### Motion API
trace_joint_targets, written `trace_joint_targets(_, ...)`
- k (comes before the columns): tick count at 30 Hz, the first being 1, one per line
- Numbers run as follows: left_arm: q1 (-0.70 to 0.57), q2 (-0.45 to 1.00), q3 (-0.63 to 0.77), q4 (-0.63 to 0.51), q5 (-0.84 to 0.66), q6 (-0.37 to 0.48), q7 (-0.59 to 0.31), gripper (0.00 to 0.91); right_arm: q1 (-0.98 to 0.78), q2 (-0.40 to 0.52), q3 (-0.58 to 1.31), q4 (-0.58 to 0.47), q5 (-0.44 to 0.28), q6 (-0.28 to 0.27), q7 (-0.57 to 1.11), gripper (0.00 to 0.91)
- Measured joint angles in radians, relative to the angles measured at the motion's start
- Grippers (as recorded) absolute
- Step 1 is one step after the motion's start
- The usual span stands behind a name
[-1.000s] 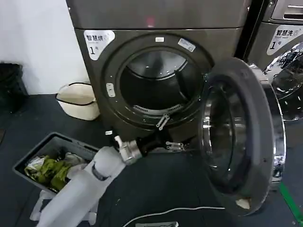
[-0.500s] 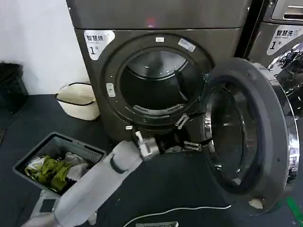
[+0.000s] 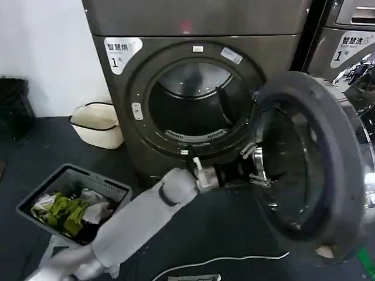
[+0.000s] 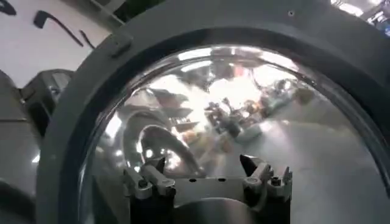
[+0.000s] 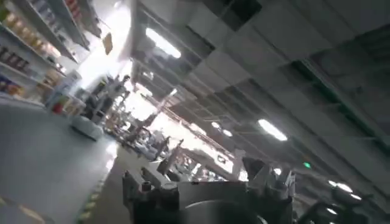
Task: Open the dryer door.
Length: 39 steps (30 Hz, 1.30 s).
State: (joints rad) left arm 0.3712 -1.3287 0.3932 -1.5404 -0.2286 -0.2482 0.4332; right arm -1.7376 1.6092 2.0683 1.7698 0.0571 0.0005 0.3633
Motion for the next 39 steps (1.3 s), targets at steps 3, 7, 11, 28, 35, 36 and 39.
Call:
trace_joint_targets(3,-0.018,-0.025,0.012,0.027,0.001,0.0,0.0,0.907,0.002,0.0,0.0,-0.001,-0.003,0.001,0.001,0.907)
trace_joint_targets(7,-0.044,-0.05,0.029,0.059,0.0,-0.001,0.0,0.907,0.004,0.0,0.0,0.002,-0.006,0.004,0.001,0.907)
trace_joint_targets(11,-0.063,-0.077,0.036,0.092,0.011,0.008,-0.006,0.907,0.002,0.0,0.001,0.0,-0.006,0.011,0.002,0.907)
trace_joint_targets(28,-0.095,-0.185,0.039,0.187,0.059,0.117,-0.08,0.907,-0.001,0.0,-0.006,0.008,-0.007,0.029,0.002,0.907)
trace_joint_targets(35,-0.096,-0.193,0.043,0.186,0.055,0.146,-0.13,0.907,0.001,0.0,-0.016,0.015,-0.018,0.036,0.001,0.907)
trace_joint_targets(36,-0.095,-0.195,0.042,0.186,0.057,0.155,-0.142,0.907,0.001,0.0,-0.017,0.016,-0.021,0.038,0.001,0.907)
trace_joint_targets(39,-0.092,-0.202,0.038,0.185,0.062,0.174,-0.174,0.907,0.003,0.0,-0.021,0.017,-0.027,0.042,0.001,0.907)
